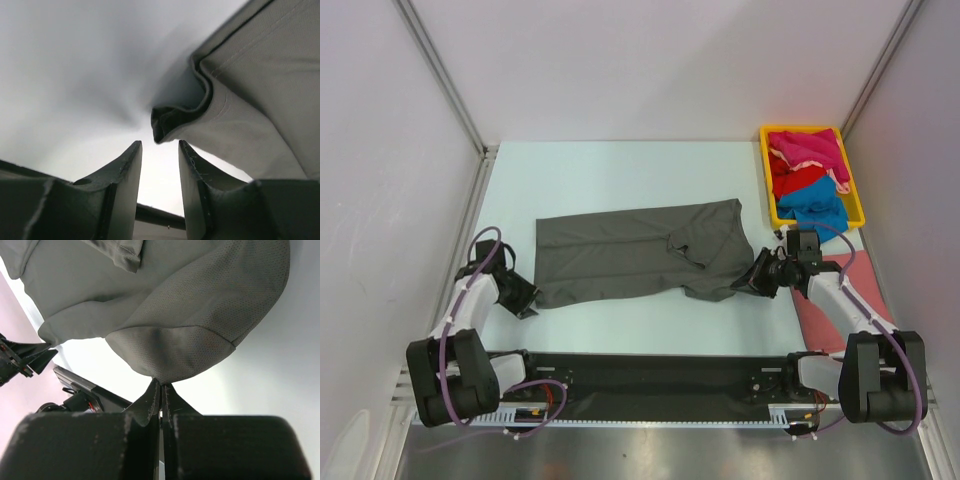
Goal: Fold and stack the t-shirts
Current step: Fold the tshirt
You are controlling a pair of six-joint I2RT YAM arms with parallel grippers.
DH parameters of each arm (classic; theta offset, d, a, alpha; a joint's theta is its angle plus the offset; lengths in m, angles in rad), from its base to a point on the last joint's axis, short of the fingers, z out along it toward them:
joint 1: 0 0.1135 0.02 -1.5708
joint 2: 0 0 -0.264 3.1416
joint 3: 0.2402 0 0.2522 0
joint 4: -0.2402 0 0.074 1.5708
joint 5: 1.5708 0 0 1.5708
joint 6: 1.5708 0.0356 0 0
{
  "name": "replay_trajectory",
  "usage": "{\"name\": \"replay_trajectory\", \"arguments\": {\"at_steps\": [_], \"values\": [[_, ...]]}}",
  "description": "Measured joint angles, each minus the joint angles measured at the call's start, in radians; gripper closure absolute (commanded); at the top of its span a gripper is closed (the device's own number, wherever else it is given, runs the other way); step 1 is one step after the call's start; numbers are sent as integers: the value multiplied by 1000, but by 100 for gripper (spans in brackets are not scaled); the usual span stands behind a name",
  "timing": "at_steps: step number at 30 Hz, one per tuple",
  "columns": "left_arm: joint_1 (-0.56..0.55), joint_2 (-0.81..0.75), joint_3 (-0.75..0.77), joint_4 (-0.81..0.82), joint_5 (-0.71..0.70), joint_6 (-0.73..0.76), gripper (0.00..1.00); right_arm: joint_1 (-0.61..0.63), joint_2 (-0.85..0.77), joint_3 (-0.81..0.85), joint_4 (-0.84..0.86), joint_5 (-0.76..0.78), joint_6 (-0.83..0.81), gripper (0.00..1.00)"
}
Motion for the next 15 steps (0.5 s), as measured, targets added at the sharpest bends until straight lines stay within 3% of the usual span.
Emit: {"name": "replay_trajectory", "arguments": {"at_steps": [10, 13, 15], "values": [[6, 89, -1, 86, -9, 0, 62, 0, 22, 0, -2, -15, -11, 100], [8, 105, -11, 106, -11, -13, 96, 0, 34, 2, -4, -16, -11, 100], [18, 119, -20, 114, 5, -20, 100, 0, 48, 11, -17, -15, -15, 100]]}}
